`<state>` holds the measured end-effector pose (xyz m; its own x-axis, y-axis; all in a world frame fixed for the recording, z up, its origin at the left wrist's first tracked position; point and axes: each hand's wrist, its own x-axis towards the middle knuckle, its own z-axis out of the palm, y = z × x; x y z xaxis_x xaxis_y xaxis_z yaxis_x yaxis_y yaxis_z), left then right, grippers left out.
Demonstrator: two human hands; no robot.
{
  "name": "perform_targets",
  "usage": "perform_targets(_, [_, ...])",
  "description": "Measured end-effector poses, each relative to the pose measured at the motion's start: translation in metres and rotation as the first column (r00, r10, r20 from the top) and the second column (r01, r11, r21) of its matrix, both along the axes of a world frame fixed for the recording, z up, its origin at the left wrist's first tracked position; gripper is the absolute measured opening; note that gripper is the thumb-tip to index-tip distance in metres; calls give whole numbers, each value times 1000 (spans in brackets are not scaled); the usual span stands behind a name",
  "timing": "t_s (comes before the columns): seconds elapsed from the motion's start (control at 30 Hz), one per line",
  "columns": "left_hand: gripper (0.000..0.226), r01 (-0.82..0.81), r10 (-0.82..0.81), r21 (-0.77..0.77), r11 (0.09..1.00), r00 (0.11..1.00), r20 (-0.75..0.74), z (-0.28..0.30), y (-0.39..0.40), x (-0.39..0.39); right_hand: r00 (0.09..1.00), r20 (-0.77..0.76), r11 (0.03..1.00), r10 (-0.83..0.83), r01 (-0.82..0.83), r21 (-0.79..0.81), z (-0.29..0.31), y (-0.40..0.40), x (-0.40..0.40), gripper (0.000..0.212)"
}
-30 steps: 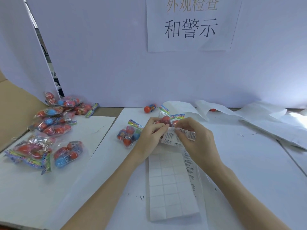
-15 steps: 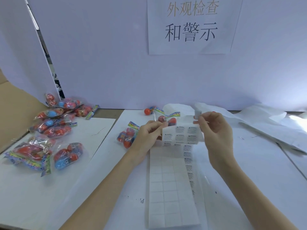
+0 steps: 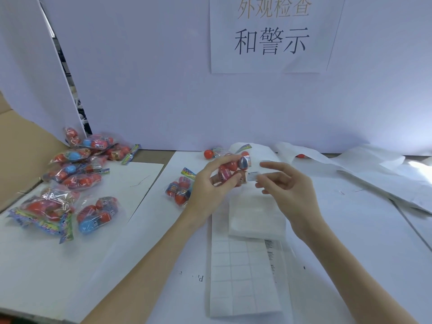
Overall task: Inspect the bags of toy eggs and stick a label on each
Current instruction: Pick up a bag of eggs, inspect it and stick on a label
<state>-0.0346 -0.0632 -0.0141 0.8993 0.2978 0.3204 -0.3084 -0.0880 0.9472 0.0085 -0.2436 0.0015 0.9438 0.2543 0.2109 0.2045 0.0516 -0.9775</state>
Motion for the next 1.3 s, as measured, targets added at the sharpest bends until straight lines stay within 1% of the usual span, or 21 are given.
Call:
perform_targets(0.13, [37, 31, -31, 41, 999, 1000, -5, 1, -5, -3, 999, -27, 999, 34, -35, -28, -6, 3, -1, 23])
perform_targets(0.3, [31, 73, -74, -37, 997, 997, -18, 3, -4, -4, 998, -59, 1000, 7, -8, -10, -9, 5, 0, 22])
perform_targets(0.37, [28, 75, -76, -42, 996, 997, -19, 3, -5, -4, 998, -65, 1000, 7, -7, -1, -9, 6, 0, 20])
perform_targets(0.6, [37, 12, -13, 84, 996, 1000, 3, 0, -6, -3, 998, -57, 1000, 8, -7, 7, -14, 6, 2, 19])
perform_targets(0.63, [36, 8, -9, 99, 995, 1000, 10, -1, -7, -3, 999, -46, 1000, 6, -6, -9, -14, 6, 2, 19])
perform_targets(0.67, [36, 0, -2, 112, 994, 1000, 15, -1, -7, -2, 1000, -11, 998, -4, 3, -58, -14, 6, 3, 19])
perform_targets(0.7, [36, -13, 11, 121, 993, 1000, 16, -1, -7, -2, 998, 55, 989, -17, 25, -145, -15, 5, 4, 19])
perform_targets(0.77, [36, -40, 38, 113, 993, 999, 17, -1, -7, -1, 978, 205, 939, -38, 105, -327, -17, 6, 4, 19])
perform_targets(0.8, [36, -42, 41, 94, 995, 999, 20, -1, -6, -1, 969, 241, 923, -50, 137, -360, -18, 6, 4, 19])
perform_targets(0.87, [35, -21, 19, 54, 998, 999, 36, 1, -4, -2, 974, 217, 930, -67, 139, -339, -16, 6, 3, 20])
perform_targets(0.93, [35, 30, -32, 31, 999, 998, 61, 4, -4, -3, 992, 120, 961, -40, 71, -266, -13, 6, 2, 22])
perform_targets(1.0, [34, 80, -83, 39, 996, 994, 77, 6, -6, -6, 999, 40, 981, -3, 11, -194, -9, 6, 1, 23])
perform_targets(1.1, [33, 112, -119, 69, 991, 989, 93, 6, -10, -7, 1000, 9, 987, 16, -14, -157, -9, 5, 2, 22])
perform_targets(1.17, [35, 119, -124, 58, 991, 988, 87, 7, -11, -7, 995, -58, 993, 83, -87, -78, -9, 2, 5, 20])
perform_targets(1.23, [35, 108, -113, 64, 992, 990, 79, 6, -11, -6, 973, -112, 979, 203, -204, 1, -8, -2, 8, 20])
perform_targets(1.3, [34, 96, -101, 72, 993, 992, 75, 5, -10, -4, 949, -152, 961, 276, -273, 40, -7, -5, 9, 24])
